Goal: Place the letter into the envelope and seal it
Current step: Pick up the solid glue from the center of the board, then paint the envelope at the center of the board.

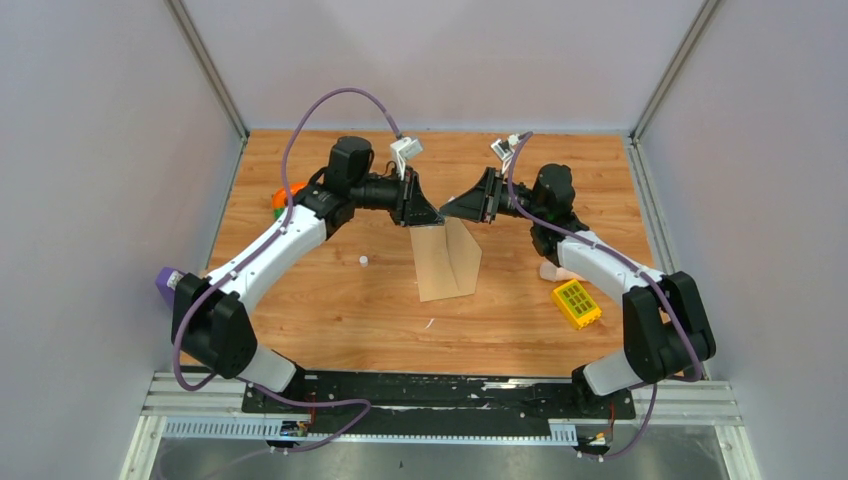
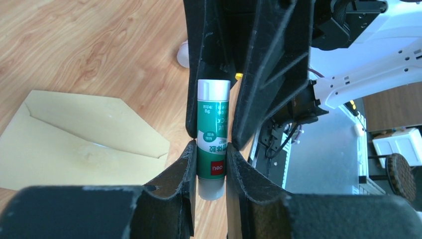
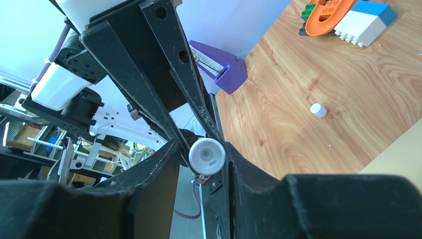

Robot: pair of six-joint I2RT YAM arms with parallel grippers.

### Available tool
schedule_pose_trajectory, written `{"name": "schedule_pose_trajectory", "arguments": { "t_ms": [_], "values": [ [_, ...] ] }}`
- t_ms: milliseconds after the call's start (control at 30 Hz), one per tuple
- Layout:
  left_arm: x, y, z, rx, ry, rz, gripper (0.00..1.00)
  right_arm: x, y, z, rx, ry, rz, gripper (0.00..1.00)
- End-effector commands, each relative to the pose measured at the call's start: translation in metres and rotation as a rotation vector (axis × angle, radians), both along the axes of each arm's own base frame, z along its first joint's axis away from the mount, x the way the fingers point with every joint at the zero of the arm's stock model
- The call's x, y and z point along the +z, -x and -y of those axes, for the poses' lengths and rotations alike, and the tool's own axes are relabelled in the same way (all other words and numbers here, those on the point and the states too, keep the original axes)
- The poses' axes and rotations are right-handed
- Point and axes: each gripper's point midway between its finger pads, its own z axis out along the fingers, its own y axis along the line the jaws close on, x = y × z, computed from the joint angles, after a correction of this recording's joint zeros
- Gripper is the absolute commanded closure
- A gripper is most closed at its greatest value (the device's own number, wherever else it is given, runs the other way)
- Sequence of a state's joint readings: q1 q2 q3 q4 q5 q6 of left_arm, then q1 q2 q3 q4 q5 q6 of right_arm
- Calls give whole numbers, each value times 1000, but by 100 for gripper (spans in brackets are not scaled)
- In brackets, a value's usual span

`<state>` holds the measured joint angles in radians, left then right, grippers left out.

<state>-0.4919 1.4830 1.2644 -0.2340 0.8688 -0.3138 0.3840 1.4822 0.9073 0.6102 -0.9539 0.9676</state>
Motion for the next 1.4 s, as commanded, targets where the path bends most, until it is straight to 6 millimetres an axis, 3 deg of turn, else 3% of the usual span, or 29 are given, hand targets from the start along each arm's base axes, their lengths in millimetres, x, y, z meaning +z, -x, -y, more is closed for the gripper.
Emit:
{"name": "schedule_pose_trajectory", "arguments": {
  "t_ms": [0,100,133,200,267,300,367,500,567,667,733,833,900,1067,1167,1367],
  "values": [
    [17,0,-4,9,36,46,100,21,8,0,14,-37,78,68],
    [16,0,-4,4,40,41,100,24,9,-1,22,-42,89,95],
    [16,1,-3,1,41,40,99,25,9,-1,24,-42,93,100],
    [16,1,-3,-3,43,35,96,27,10,-1,30,-42,98,100],
    [17,3,-2,-12,47,37,79,30,10,-1,36,-37,112,100],
    [17,4,-3,-16,47,38,61,32,10,-1,38,-32,122,100],
    [19,6,-4,-28,42,47,36,33,7,-1,40,-8,155,100],
    [31,-2,-20,0,19,108,11,32,-5,2,31,78,251,100],
    [39,-11,-36,41,10,153,5,28,-13,7,19,119,309,100],
    [46,-38,-72,157,-26,235,1,19,-26,17,-20,189,433,100],
    [40,-57,-95,240,-80,260,0,12,-33,22,-58,240,544,100],
    [16,-89,-123,385,-240,301,0,-5,-39,26,-77,296,624,100],
    [-11,-109,-135,438,-338,295,0,-19,-42,28,-81,330,659,100],
    [-63,-137,-140,478,-525,294,0,-59,-39,24,-22,405,776,100],
    [-93,-146,-130,452,-621,293,0,-81,-33,20,18,438,822,100],
    [-125,-158,-109,430,-801,360,0,-93,-27,18,62,454,874,100]
  ]
}}
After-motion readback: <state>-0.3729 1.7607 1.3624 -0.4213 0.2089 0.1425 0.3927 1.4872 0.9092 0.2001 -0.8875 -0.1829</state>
